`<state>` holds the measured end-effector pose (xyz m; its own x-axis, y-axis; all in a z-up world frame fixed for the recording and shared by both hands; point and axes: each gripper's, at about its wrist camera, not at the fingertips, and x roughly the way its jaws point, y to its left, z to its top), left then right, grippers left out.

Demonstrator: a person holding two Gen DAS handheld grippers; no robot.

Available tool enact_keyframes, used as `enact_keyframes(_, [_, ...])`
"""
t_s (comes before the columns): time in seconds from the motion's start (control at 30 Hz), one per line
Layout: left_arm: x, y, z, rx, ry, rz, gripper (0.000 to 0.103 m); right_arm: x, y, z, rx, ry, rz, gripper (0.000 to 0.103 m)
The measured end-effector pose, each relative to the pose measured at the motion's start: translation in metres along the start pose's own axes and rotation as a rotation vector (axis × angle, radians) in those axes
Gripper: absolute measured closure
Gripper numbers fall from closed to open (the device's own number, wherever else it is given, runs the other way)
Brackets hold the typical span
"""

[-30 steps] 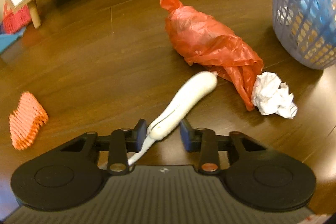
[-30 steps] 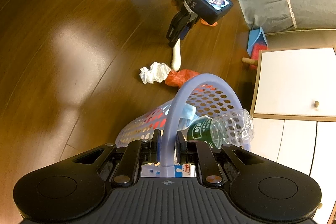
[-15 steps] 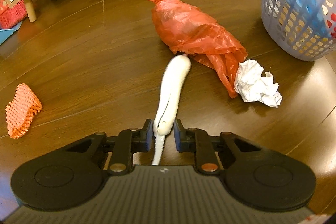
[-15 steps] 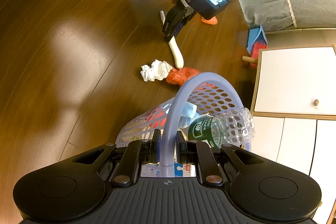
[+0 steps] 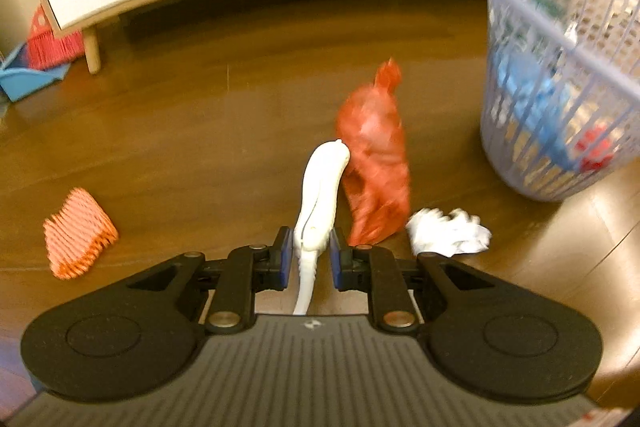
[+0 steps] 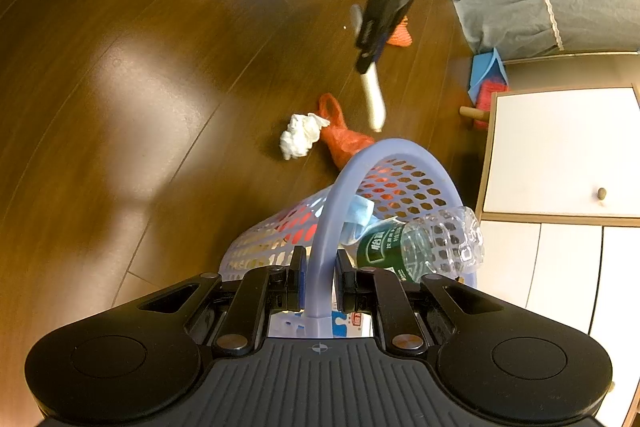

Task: Collect trash
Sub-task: 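Close the left tool on the white toothbrush and lift it, then drop the toothbrush into the wastebasket with the left tool while the right tool holds it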

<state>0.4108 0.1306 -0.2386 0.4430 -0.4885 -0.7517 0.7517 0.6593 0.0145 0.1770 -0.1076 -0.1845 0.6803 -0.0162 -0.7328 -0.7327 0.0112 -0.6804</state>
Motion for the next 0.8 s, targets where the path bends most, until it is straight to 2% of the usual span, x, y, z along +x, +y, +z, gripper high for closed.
enact_keyframes(0.37, [-0.078,-0.018,0.033,0.021,-0.154,-0.065,0.088,0.001,-0.001,0.0,0.011,0.003,-0.005,0.093])
enact_keyframes(0.8, [-0.119,-0.081,0.087,0.184,-0.302,-0.215,0.087,0.007,-0.002,-0.002,-0.023,0.03,-0.001,0.093])
